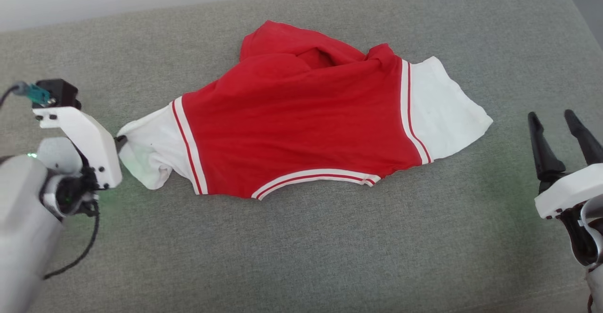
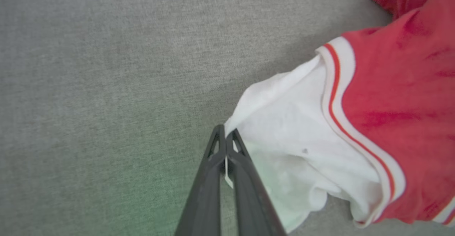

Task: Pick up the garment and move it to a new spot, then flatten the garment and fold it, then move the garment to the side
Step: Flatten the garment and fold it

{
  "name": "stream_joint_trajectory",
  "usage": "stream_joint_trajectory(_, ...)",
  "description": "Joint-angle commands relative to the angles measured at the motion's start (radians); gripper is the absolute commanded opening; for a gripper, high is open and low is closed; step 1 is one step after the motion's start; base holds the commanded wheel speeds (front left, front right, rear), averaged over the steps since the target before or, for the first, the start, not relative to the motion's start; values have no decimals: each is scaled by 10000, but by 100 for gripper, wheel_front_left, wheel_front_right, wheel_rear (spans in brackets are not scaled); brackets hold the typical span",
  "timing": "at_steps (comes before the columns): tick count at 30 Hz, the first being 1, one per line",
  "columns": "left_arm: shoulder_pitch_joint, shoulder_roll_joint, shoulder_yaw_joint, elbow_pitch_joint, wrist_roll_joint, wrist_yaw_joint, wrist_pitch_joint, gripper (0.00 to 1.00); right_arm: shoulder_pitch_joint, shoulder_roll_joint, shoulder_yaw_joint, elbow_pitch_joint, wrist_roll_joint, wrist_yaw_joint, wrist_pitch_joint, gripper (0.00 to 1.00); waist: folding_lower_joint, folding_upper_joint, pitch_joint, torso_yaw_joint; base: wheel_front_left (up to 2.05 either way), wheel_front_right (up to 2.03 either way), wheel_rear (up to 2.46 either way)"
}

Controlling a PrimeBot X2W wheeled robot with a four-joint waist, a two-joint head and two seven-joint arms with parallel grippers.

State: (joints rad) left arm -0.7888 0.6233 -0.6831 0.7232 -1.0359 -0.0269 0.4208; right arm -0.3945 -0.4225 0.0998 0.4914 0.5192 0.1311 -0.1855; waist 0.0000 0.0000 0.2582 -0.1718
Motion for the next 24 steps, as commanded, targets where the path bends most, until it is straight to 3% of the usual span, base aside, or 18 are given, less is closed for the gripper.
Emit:
stream_joint_trajectory(1, 120, -41, 21, -5, 137, -77, -289, 42, 120, -77, 95, -94, -42, -7, 89, 100, 0, 0, -8, 19, 0, 0, 0)
stream_joint_trajectory(2, 159, -57, 11, -26, 246, -121, -586, 87, 123, -108, 180, -177, -66, -7, 163, 100, 0, 0, -17, 31, 0, 0, 0)
stream_joint_trajectory(3, 214, -66, -22, -58, 384, -160, -945, 100, 123, -162, 253, -231, -107, -7, 210, 100, 0, 0, -29, 49, 0, 0, 0)
stream_joint_trajectory(9, 850, -299, -64, -308, 975, 94, -2910, 100, 109, -799, 1532, -720, -384, -7, 1157, 100, 0, 0, -103, 394, 0, 0, 0)
stream_joint_trajectory(18, 2017, -1289, -1, -777, 1860, 1282, -6386, 100, -294, -2979, 4300, -1519, 484, -7, 3424, 100, 0, 0, -161, 1531, 0, 0, 0)
stream_joint_trajectory(23, 2681, -1965, 661, -1805, 2935, 2059, -6863, 100, -613, -4312, 5385, -1778, 1104, -7, 4204, 100, 0, 0, -115, 2227, 0, 0, 0)
stream_joint_trajectory(24, 2681, -1965, 661, -1805, 2935, 2059, -6863, 100, -613, -4312, 5385, -1778, 1104, -7, 4204, 100, 0, 0, -115, 2227, 0, 0, 0)
